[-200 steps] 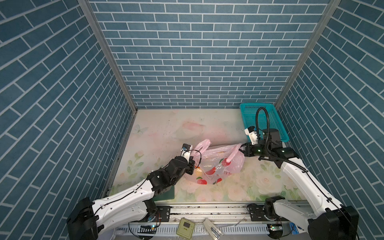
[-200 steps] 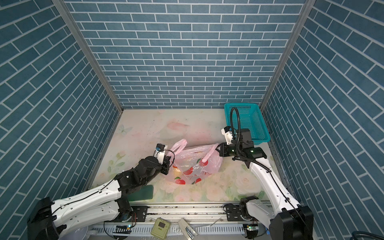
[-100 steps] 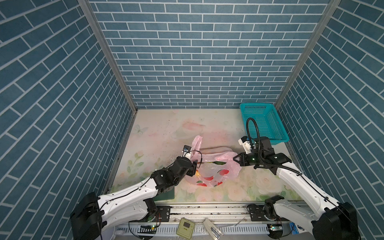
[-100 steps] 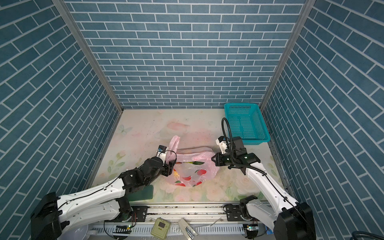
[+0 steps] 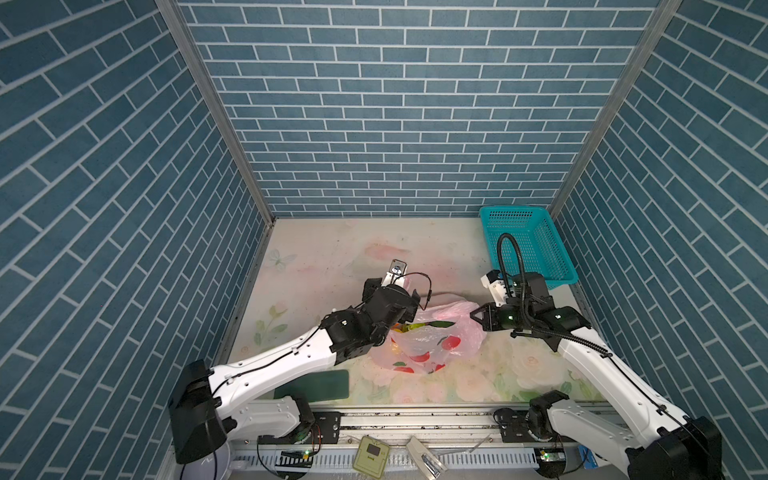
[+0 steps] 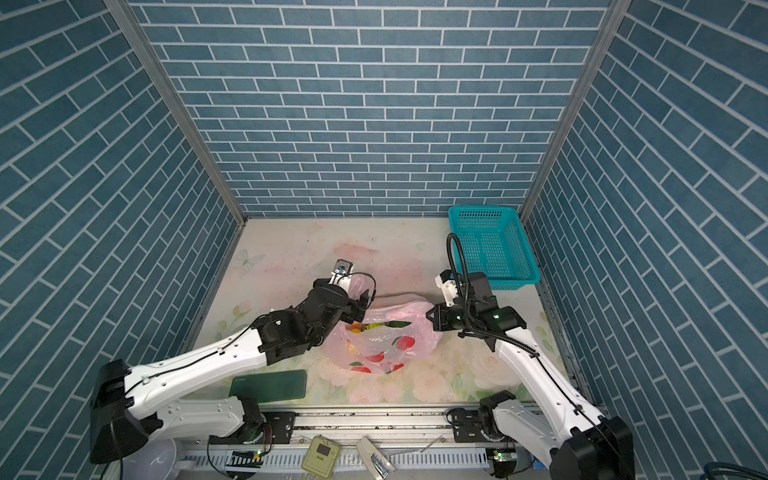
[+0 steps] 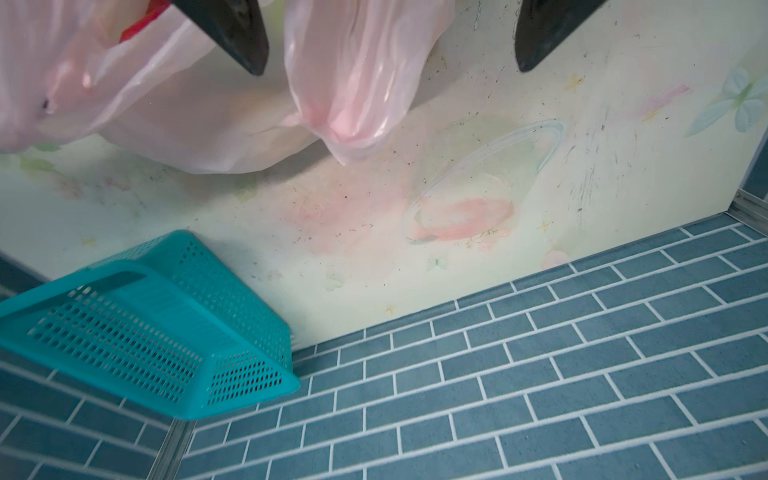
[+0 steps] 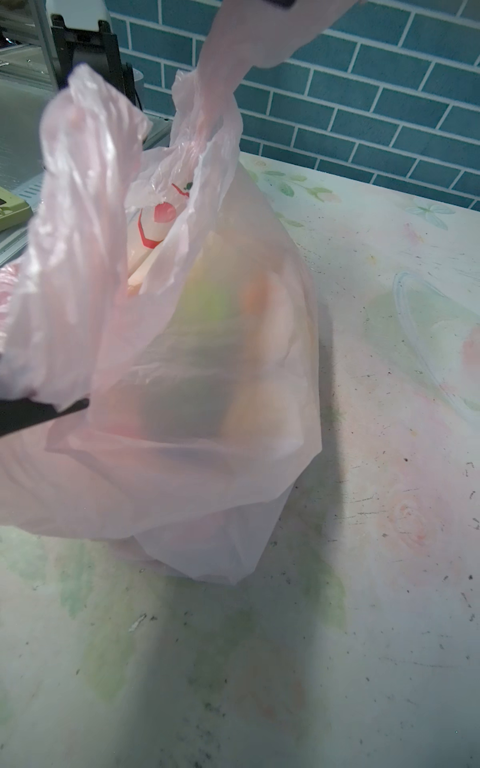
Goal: Untie the knot of the plastic bag and take out the fruit
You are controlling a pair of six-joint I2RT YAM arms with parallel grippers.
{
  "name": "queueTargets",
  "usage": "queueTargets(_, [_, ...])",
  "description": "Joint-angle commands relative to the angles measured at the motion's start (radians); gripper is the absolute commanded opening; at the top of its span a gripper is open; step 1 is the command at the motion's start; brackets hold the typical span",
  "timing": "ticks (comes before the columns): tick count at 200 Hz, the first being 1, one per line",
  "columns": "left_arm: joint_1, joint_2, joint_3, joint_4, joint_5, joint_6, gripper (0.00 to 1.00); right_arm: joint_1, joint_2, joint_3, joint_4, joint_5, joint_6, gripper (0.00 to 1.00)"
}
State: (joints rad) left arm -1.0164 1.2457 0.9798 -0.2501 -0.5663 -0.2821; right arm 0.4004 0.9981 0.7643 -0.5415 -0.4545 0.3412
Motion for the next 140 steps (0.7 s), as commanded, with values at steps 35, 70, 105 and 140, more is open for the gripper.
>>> queueTargets(35, [-0.005,0.026,0.051,-0.127,-0.07,-0.019,0.76,0.005,-0.024,0.045,-0.038,0.049,0.014,0.0])
queueTargets(70, [-0.005,-0.111,-0.027,-0.096,0.03,-0.038,0.26,0.005,-0.042,0.016,-0.031,0.062,0.033,0.0])
queueTargets(105, [-0.011,-0.243,-0.131,-0.065,0.126,-0.088,0.09,0.005,-0.054,0.001,-0.025,0.059,0.045,0.0])
queueTargets(140, [-0.044,-0.313,-0.216,-0.031,0.186,-0.121,0.0,0.005,-0.074,-0.021,-0.02,0.035,0.056,0.0])
